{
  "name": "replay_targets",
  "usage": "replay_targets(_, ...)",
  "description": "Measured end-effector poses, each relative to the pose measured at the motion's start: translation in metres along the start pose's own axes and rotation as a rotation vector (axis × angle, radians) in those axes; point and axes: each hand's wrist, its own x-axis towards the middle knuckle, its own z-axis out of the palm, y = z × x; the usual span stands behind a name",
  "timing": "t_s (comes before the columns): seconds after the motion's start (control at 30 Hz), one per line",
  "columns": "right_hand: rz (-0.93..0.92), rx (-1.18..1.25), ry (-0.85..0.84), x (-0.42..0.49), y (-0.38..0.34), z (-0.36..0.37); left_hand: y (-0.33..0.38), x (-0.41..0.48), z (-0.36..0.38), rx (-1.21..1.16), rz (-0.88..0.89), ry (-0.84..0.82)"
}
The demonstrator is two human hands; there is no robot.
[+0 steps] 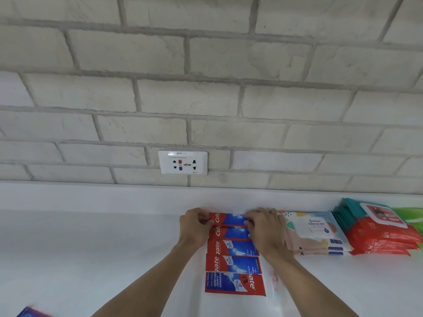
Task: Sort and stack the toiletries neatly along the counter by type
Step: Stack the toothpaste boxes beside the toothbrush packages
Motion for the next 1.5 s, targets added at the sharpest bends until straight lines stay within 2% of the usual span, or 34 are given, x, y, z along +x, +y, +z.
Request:
replay_targets(0.3, -0.001, 0.135, 0.051, -0.011, -0.015, -0.006, 0.001, -0.017, -0.011, 0.099, 0.063, 0.004)
replay_targets(0.6, -0.052, 0.365, -0.023, -0.053, -0.064, -0.029, 0.005, -0.051, -0.047, 0.161, 0.227, 0.077)
replay_targets(0.77, -0.114, 0.387, -0.028, -0.086, -0.097, -0.040, -0.009, -0.087, -0.085, 0.155, 0.291, 0.077)
replay_targets(0.9, -0.183, 0.428, -0.012, -0.114, -0.122, -0.042, -0.026, -0.111, -0.118, 0.256, 0.348, 0.102)
replay_targets(1.1, -0.304, 0.435, -0.081, -0.158, -0.163, -0.038, -0.059, -0.144, -0.163, 0.478, 0.432, 0.094)
replay_targets(1.3, -0.405, 0.426, -0.219, -0.194, -0.206, -0.026, -0.096, -0.169, -0.213, 0.603, 0.369, 0.100)
replay_targets(1.5, -0.506, 0.379, -0.355, -0.215, -0.245, -0.008, -0.126, -0.179, -0.252, 0.727, 0.222, 0.093)
